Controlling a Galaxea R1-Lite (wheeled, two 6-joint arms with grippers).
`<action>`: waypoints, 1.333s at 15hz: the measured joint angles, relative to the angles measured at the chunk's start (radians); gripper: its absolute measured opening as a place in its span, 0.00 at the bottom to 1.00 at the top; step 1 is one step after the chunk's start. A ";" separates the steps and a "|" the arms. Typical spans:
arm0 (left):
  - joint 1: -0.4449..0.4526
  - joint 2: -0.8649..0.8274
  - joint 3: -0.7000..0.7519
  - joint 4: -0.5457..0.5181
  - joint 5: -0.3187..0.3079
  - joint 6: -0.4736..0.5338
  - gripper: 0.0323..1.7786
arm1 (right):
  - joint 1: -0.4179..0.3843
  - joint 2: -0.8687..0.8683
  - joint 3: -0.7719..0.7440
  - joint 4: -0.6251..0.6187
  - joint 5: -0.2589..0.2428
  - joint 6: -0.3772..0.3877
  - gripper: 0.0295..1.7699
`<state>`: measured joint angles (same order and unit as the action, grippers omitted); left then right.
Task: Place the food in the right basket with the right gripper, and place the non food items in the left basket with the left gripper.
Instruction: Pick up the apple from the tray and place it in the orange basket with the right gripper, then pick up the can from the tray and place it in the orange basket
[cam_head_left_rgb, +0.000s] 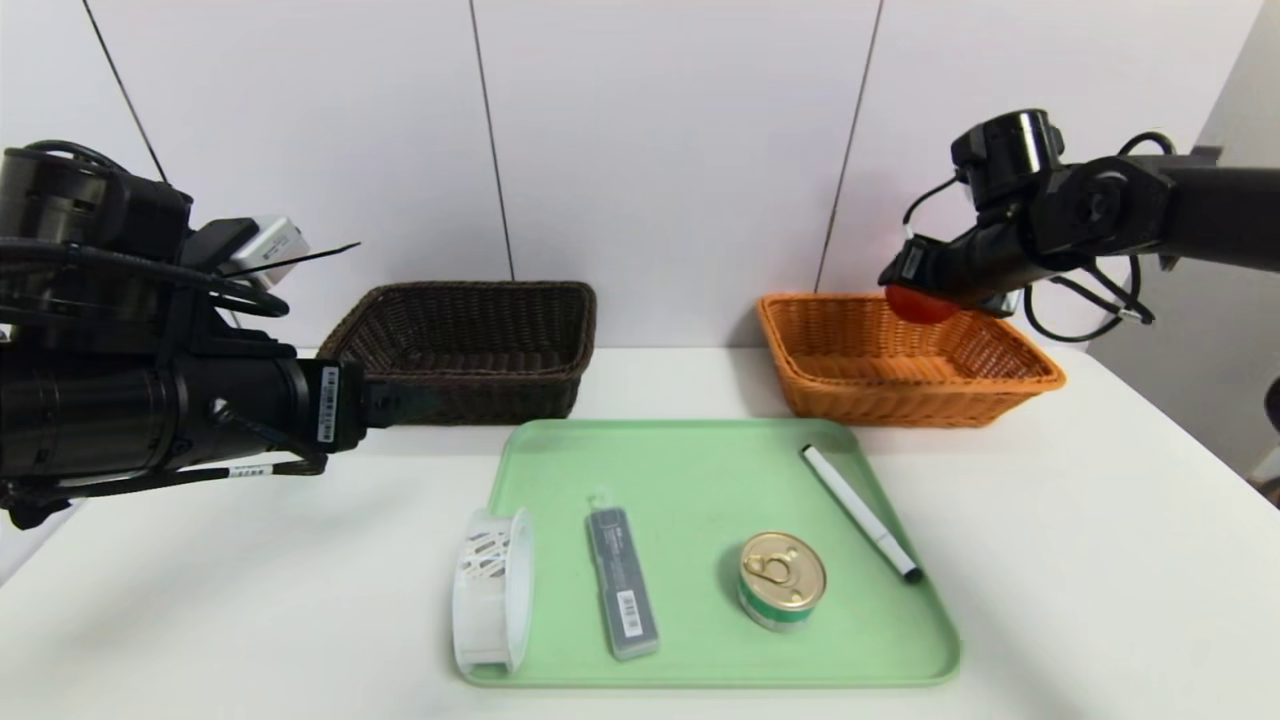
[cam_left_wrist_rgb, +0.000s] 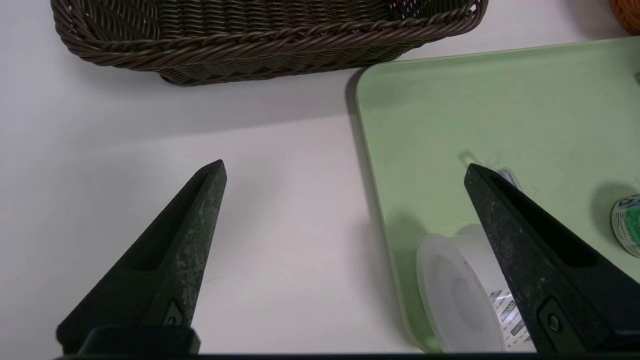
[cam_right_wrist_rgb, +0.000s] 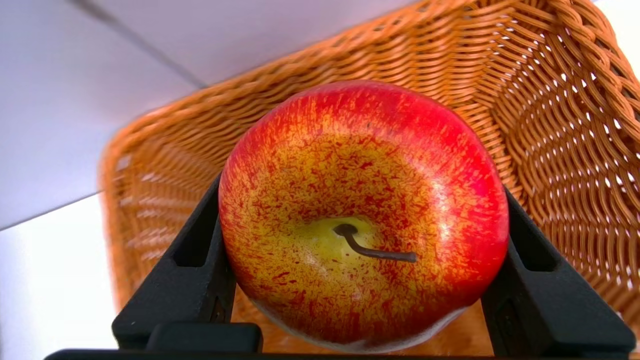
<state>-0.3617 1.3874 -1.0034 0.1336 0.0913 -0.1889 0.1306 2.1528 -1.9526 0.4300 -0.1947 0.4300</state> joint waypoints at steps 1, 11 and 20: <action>0.000 0.000 0.000 0.000 0.006 0.000 0.95 | -0.006 0.025 0.000 -0.010 0.000 0.000 0.71; 0.000 0.001 0.004 -0.001 0.017 -0.001 0.95 | -0.006 0.090 -0.001 -0.008 0.000 -0.012 0.89; 0.000 -0.008 0.024 -0.001 0.017 -0.001 0.95 | 0.356 -0.333 0.017 0.376 -0.002 0.002 0.94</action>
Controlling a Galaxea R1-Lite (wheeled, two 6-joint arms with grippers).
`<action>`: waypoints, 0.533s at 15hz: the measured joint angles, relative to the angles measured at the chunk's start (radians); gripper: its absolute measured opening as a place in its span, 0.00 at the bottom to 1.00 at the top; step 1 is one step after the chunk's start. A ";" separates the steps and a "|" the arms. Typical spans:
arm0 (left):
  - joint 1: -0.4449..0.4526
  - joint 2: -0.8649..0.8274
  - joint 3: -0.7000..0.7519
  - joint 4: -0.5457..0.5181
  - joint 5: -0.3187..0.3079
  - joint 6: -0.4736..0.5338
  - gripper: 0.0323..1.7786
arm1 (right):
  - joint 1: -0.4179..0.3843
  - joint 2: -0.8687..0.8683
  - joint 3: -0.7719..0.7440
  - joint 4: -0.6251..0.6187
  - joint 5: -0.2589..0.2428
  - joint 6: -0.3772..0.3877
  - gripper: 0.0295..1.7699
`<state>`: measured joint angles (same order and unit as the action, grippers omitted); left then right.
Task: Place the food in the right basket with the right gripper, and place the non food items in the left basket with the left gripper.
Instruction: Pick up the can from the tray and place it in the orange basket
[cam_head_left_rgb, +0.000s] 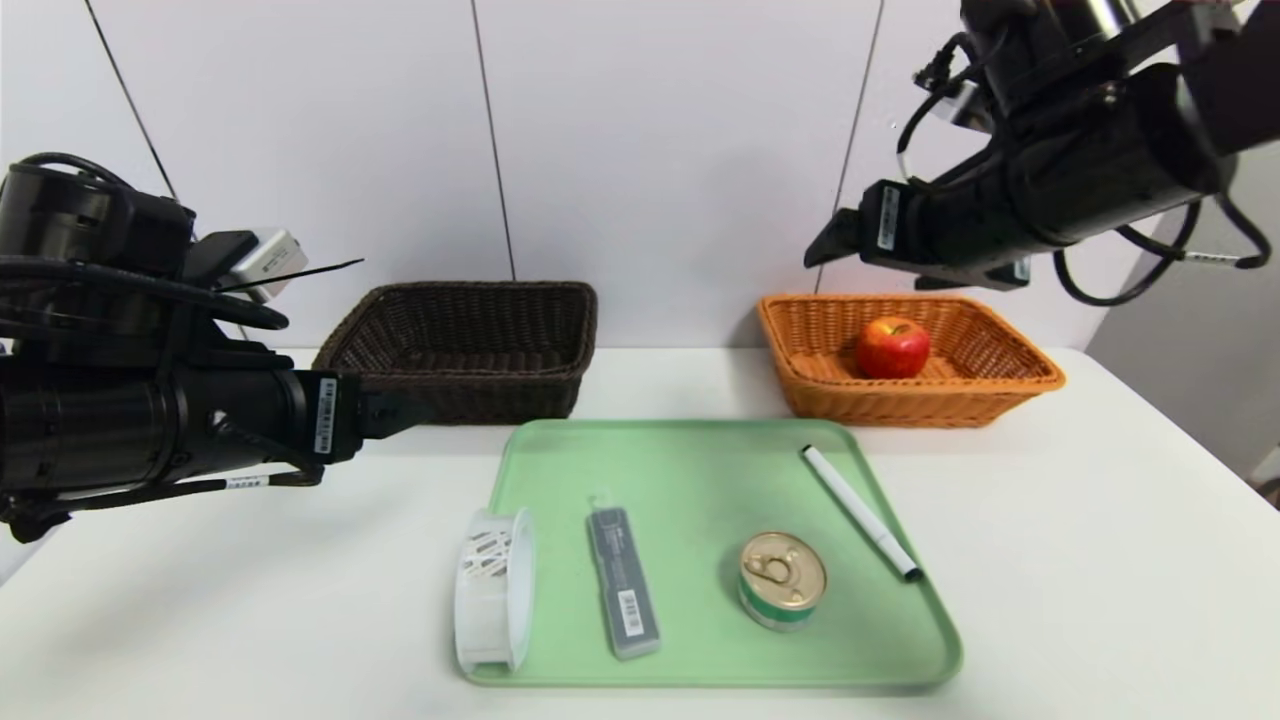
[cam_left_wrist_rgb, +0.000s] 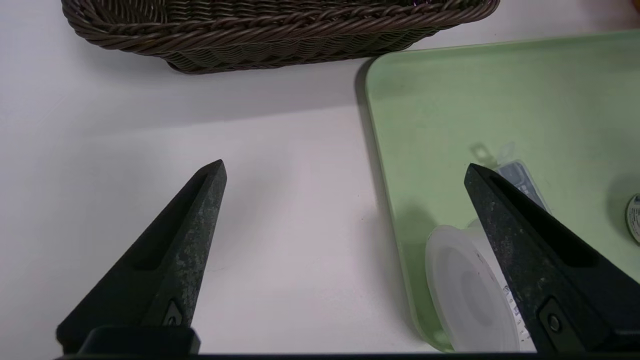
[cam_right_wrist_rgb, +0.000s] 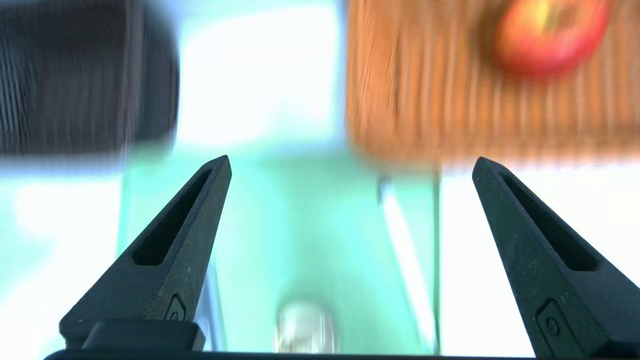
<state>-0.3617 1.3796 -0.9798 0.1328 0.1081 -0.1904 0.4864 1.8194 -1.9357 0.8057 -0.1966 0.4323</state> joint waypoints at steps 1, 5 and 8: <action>0.000 -0.004 0.000 0.000 0.000 0.000 0.95 | 0.033 -0.035 0.023 0.088 0.001 0.001 0.94; -0.003 -0.028 0.013 0.000 0.000 -0.010 0.95 | 0.104 -0.156 0.239 0.216 -0.002 -0.003 0.95; -0.006 -0.052 0.039 0.000 0.000 -0.012 0.95 | 0.156 -0.272 0.490 0.139 -0.003 -0.001 0.96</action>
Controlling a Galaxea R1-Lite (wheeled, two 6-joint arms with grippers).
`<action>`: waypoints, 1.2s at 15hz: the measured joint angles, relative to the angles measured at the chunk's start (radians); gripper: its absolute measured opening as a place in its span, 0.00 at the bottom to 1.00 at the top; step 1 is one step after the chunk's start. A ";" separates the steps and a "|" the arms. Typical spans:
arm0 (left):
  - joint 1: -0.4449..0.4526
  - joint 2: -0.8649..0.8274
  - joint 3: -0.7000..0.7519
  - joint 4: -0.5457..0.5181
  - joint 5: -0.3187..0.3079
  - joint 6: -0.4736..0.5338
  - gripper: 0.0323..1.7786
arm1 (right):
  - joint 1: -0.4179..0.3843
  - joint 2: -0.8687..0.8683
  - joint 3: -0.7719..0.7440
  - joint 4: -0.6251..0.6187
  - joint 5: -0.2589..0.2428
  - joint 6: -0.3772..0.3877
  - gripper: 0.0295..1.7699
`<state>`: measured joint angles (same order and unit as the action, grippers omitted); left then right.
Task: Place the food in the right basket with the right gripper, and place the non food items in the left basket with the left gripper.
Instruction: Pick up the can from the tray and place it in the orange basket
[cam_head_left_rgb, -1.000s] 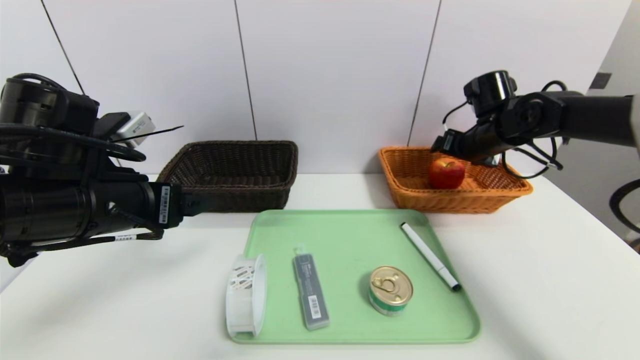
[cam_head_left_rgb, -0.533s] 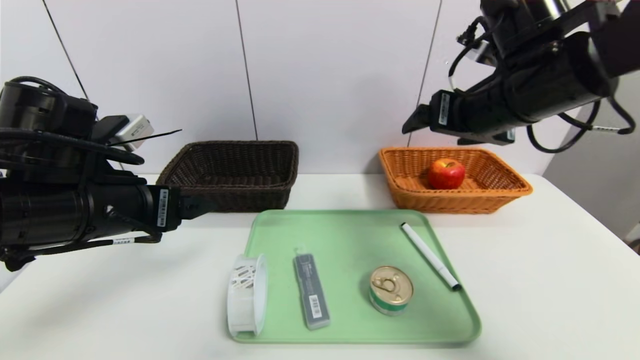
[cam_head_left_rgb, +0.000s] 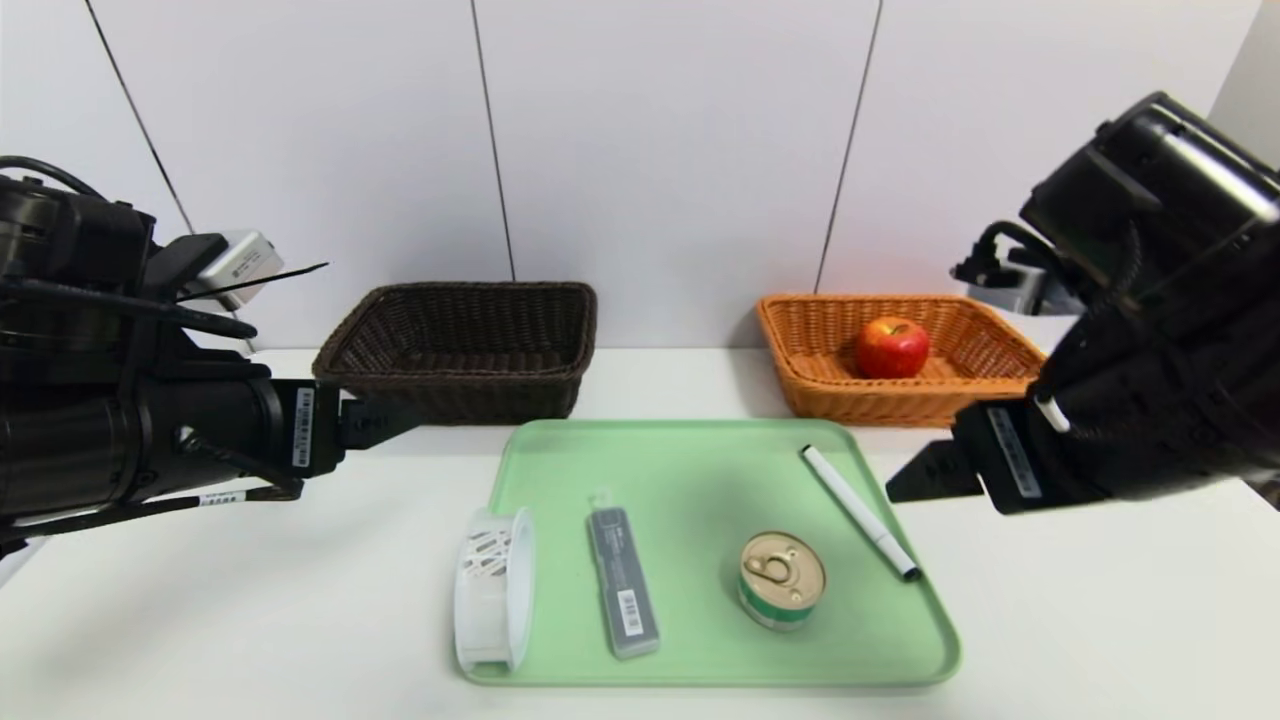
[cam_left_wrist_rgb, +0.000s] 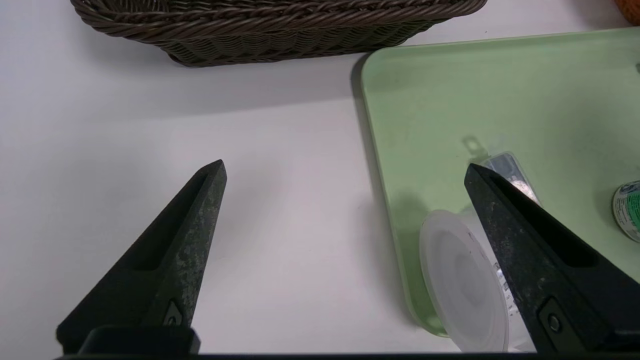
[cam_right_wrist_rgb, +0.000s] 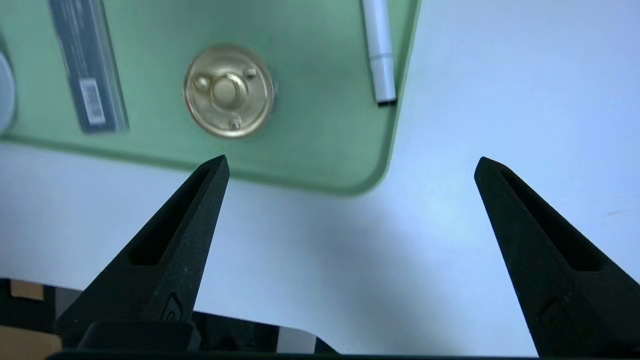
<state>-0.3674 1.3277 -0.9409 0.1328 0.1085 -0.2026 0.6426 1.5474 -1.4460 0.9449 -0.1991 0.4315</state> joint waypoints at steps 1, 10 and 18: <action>0.000 -0.008 0.008 0.000 -0.001 -0.001 0.95 | 0.015 -0.042 0.091 -0.044 -0.002 0.000 0.96; -0.011 -0.032 0.030 0.003 0.005 -0.002 0.95 | 0.123 -0.411 0.785 -0.685 0.020 -0.090 0.96; -0.014 -0.052 0.033 0.033 0.013 -0.001 0.95 | 0.212 -0.467 1.159 -1.248 0.054 -0.236 0.96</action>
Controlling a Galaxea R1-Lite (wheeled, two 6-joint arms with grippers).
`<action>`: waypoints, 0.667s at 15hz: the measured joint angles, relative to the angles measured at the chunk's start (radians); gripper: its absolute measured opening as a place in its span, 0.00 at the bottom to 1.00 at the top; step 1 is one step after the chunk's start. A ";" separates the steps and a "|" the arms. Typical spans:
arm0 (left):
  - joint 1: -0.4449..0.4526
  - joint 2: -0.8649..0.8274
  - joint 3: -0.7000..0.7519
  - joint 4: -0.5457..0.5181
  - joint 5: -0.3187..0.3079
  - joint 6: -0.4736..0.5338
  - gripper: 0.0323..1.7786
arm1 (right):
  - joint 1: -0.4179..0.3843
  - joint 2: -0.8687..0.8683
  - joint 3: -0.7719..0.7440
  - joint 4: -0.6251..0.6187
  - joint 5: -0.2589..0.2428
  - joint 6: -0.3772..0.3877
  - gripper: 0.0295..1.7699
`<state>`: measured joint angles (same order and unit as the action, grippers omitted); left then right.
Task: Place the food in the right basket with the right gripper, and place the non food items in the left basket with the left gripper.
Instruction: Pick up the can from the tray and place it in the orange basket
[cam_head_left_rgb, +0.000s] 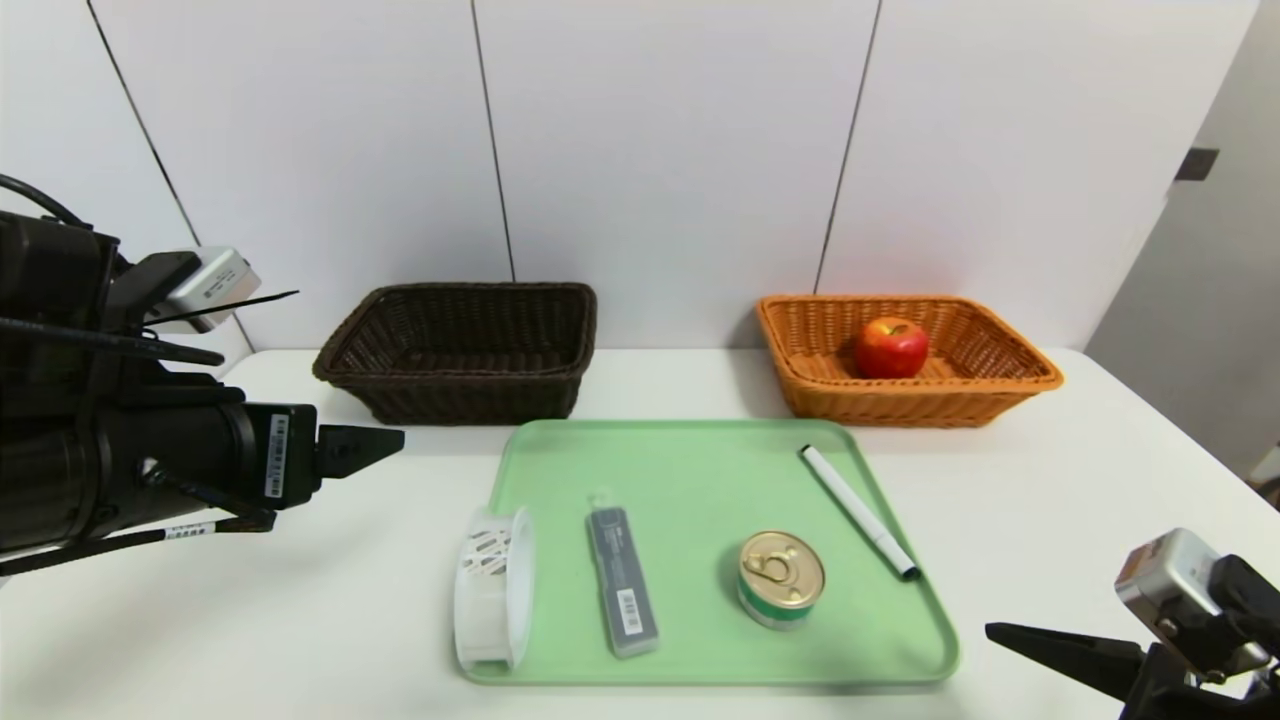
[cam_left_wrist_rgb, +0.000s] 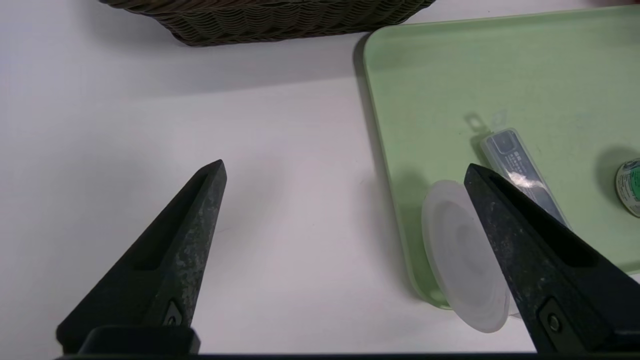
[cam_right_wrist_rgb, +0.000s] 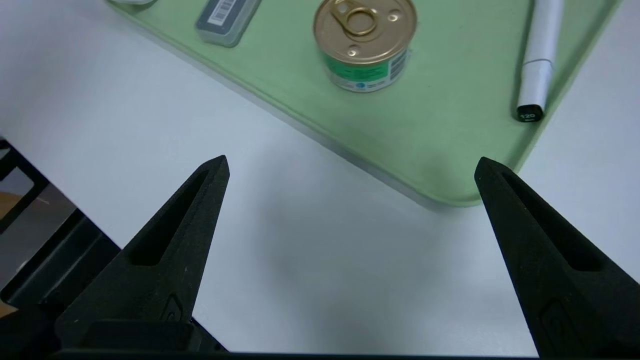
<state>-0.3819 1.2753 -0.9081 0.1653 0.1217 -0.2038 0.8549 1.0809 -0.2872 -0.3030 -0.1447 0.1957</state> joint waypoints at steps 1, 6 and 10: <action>-0.001 -0.001 -0.001 0.000 0.000 0.000 0.95 | 0.004 -0.001 0.023 -0.033 0.006 -0.021 0.96; -0.003 -0.003 -0.003 0.000 0.003 0.001 0.95 | 0.010 -0.001 0.065 -0.115 0.041 -0.057 0.96; -0.003 -0.008 -0.001 -0.002 0.003 0.001 0.95 | 0.010 0.007 0.065 -0.133 0.042 -0.078 0.96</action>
<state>-0.3847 1.2670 -0.9096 0.1634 0.1249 -0.2023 0.8649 1.0877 -0.2221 -0.4357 -0.1023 0.1179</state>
